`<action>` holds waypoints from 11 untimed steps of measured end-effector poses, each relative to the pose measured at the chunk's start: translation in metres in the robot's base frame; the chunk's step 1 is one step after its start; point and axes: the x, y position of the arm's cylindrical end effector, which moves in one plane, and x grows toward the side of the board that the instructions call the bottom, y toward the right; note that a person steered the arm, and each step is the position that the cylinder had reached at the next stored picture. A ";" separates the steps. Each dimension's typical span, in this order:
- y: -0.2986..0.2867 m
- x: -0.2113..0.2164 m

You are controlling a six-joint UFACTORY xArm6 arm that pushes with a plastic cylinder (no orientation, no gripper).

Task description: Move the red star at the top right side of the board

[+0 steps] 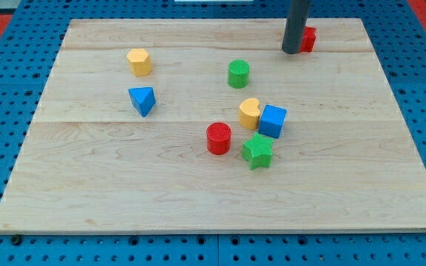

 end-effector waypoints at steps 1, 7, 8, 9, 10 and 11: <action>0.012 -0.002; 0.002 -0.032; -0.017 -0.037; -0.015 -0.044; 0.007 -0.044; 0.021 -0.048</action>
